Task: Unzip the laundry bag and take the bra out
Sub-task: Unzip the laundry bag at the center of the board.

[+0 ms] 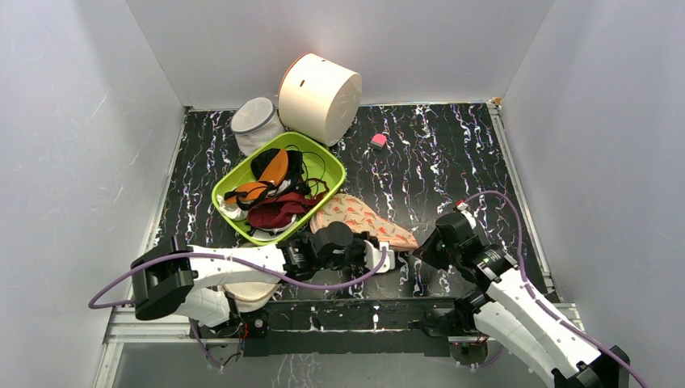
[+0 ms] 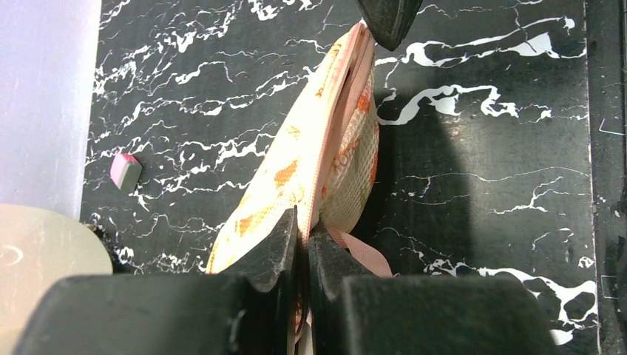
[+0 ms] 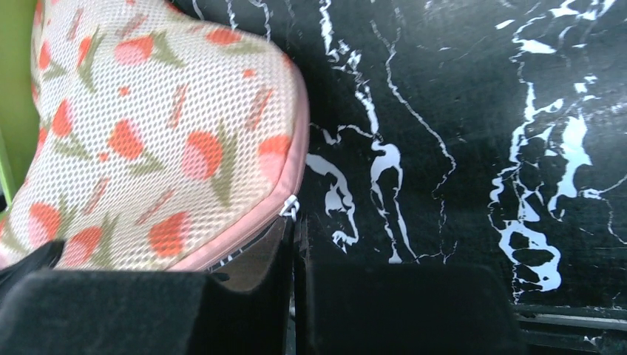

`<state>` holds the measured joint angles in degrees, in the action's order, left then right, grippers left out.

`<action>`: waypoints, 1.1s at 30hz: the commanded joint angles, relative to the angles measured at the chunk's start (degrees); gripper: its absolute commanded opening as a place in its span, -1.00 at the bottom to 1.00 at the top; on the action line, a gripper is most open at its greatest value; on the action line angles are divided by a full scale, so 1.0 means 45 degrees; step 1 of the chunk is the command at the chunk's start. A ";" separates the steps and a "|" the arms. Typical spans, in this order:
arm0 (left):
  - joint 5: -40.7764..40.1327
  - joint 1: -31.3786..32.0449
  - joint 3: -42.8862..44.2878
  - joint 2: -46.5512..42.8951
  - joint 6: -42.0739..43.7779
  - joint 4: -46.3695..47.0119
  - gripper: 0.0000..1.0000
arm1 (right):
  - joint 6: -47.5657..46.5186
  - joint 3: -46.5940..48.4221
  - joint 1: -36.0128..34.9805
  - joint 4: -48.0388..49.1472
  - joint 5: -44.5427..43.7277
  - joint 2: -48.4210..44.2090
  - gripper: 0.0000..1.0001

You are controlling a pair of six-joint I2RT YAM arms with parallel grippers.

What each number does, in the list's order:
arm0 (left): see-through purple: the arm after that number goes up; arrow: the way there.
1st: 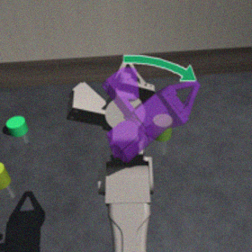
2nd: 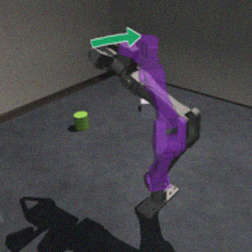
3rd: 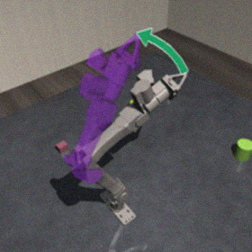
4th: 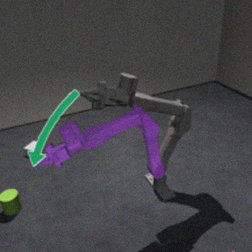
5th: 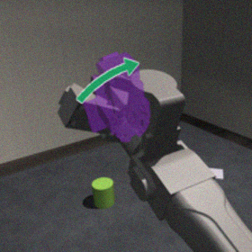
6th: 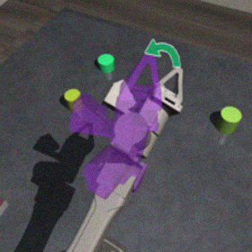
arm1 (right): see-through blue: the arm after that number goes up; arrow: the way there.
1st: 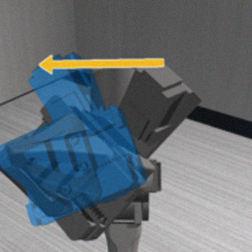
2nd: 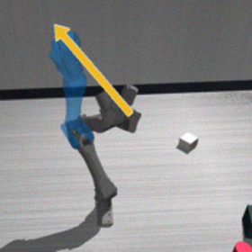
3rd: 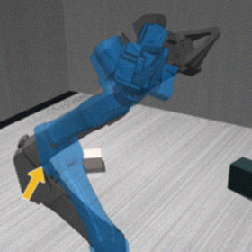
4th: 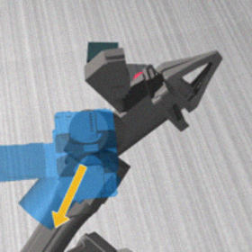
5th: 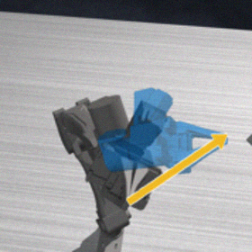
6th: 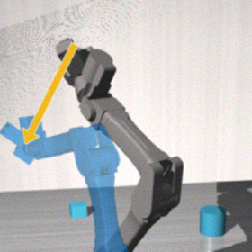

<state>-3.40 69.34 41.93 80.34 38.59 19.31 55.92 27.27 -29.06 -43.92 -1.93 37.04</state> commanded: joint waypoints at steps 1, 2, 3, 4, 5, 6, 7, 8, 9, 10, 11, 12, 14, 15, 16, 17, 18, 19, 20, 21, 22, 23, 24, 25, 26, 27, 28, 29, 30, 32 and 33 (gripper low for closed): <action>-0.0539 -0.0309 -0.0132 -0.1090 0.0194 0.0242 -1.00 | 0.0921 0.0404 -0.0007 -0.0165 -0.2390 0.0548 -1.00; -0.0527 -0.0328 -0.0116 -0.1126 0.0194 0.0248 -1.00 | 0.0831 0.0396 -0.0007 0.0055 -0.2535 0.0711 -1.00; -0.0518 -0.0345 -0.0114 -0.1164 0.0177 0.0241 -1.00 | 0.0710 0.0382 -0.0007 0.0337 -0.2670 0.0880 -1.00; -0.0505 -0.0365 -0.0101 -0.1211 0.0158 0.0240 -1.00 | 0.0551 0.0369 -0.0007 0.0589 -0.2785 0.1038 -1.00; -0.0528 -0.0379 -0.0088 -0.1246 0.0126 0.0235 -1.00 | 0.0352 0.0340 -0.0007 0.0801 -0.2909 0.1146 -1.00; -0.0533 -0.0388 -0.0081 -0.1314 0.0117 0.0208 -1.00 | -0.0014 0.0268 -0.0007 0.1182 -0.2956 0.1196 -1.00; -0.0551 -0.0389 -0.0097 -0.1371 0.0116 0.0202 -1.00 | -0.0453 0.0086 -0.0007 0.1794 -0.2770 0.1202 -1.00; -0.0553 -0.0390 -0.0126 -0.1427 0.0106 0.0216 -1.00 | -0.0832 -0.0120 -0.0007 0.2429 -0.2582 0.1176 -1.00; -0.0536 -0.0409 -0.0127 -0.1475 0.0103 0.0235 -1.00 | -0.1097 -0.0363 -0.0007 0.3092 -0.2388 0.1124 -1.00; -0.0515 -0.0419 -0.0123 -0.1517 0.0097 0.0230 -1.00 | -0.1252 -0.0550 -0.0007 0.3644 -0.2303 0.1093 -1.00; -0.0512 -0.0410 -0.0134 -0.1516 0.0097 0.0195 -1.00 | -0.1382 -0.0676 -0.0007 0.4113 -0.2295 0.1072 -1.00; -0.0514 -0.0409 -0.0128 -0.1513 0.0087 0.0183 -1.00 | -0.1442 -0.0694 0.0007 0.4238 -0.2352 0.1067 -1.00; -0.0514 -0.0409 -0.0127 -0.1463 0.0060 0.0146 -1.00 | -0.1485 -0.0577 0.0010 0.4113 -0.2519 0.1067 -1.00; -0.0487 -0.0409 -0.0113 -0.1414 0.0031 0.0133 -1.00 | -0.1504 -0.0435 0.0002 0.3957 -0.2517 0.1067 -1.00; -0.0443 -0.0399 -0.0072 -0.1359 0.0010 0.0100 -1.00 | -0.1682 -0.0243 0.0011 0.3801 -0.2417 0.1040 -1.00; -0.0369 -0.0408 -0.0025 -0.1289 -0.0031 0.0025 -1.00 | -0.1946 -0.0105 0.0012 0.3666 -0.2260 0.1005 -1.00; -0.0262 -0.0419 0.0056 -0.1221 -0.0071 -0.0048 -1.00 | -0.2120 0.0015 0.0007 0.3525 -0.2052 0.0932 -1.00; -0.0092 -0.0410 0.0130 -0.1157 -0.0095 -0.0182 -0.92 | -0.2132 0.0098 0.0009 0.3395 -0.1746 0.0847 -1.00; 0.0115 -0.0409 0.0210 -0.1105 -0.0125 -0.0425 -0.79 | -0.2117 0.0086 0.0004 0.3396 -0.1312 0.0718 -1.00; 0.0375 -0.0409 0.0271 -0.1086 -0.0161 -0.0566 -0.65 | -0.2073 0.0048 -0.0001 0.3425 -0.0818 0.0652 -1.00; 0.0632 -0.0412 0.0279 -0.1086 -0.0233 -0.0654 -0.54 | -0.2029 0.0009 0.0001 0.3407 -0.0459 0.0570 -1.00; 0.0949 -0.0409 0.0294 -0.1106 -0.0284 -0.0751 -0.44 | -0.1943 -0.0017 -0.0004 0.3302 -0.0165 0.0481 -1.00; 0.1260 -0.0409 0.0340 -0.1140 -0.0334 -0.0870 -0.33 | -0.1893 -0.0013 0.0000 0.3067 -0.0020 0.0420 -1.00; 0.1529 -0.0409 0.0400 -0.1168 -0.0392 -0.1007 -0.18 | -0.1840 0.0019 0.0008 0.2798 0.0032 0.0353 -1.00; 0.1814 -0.0409 0.0444 -0.1218 -0.0450 -0.1105 -0.02 | -0.1781 0.0042 0.0000 0.2528 0.0094 0.0286 -1.00; 0.2103 -0.0409 0.0466 -0.1308 -0.0509 -0.1156 0.14 | -0.1765 0.0035 0.0003 0.2328 0.0173 0.0185 -1.00; 0.2420 -0.0409 0.0459 -0.1387 -0.0550 -0.1192 0.27 | -0.1768 0.0020 0.0006 0.2230 0.0276 0.0087 -1.00; 0.2658 -0.0399 0.0481 -0.1473 -0.0565 -0.1260 0.38 | -0.1778 -0.0011 0.0011 0.2144 0.0381 -0.0025 -1.00; 0.2944 -0.0391 0.0561 -0.1542 -0.0523 -0.1446 0.48 | -0.1796 -0.0047 0.0012 0.2112 0.0438 -0.0144 -1.00; 0.3532 -0.0390 0.0777 -0.1661 -0.0527 -0.1845 0.60 | -0.1819 -0.0128 -0.0003 0.2075 0.0486 -0.0367 -1.00; 0.3812 -0.0390 0.0921 -0.1676 -0.0528 -0.2049 0.68 | -0.1821 -0.0164 0.0010 0.2093 0.0483 -0.0463 -1.00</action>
<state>6.04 67.92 42.22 76.20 36.67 12.93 48.10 24.75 -29.15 -34.79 -1.32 37.04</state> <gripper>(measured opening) 0.784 0.009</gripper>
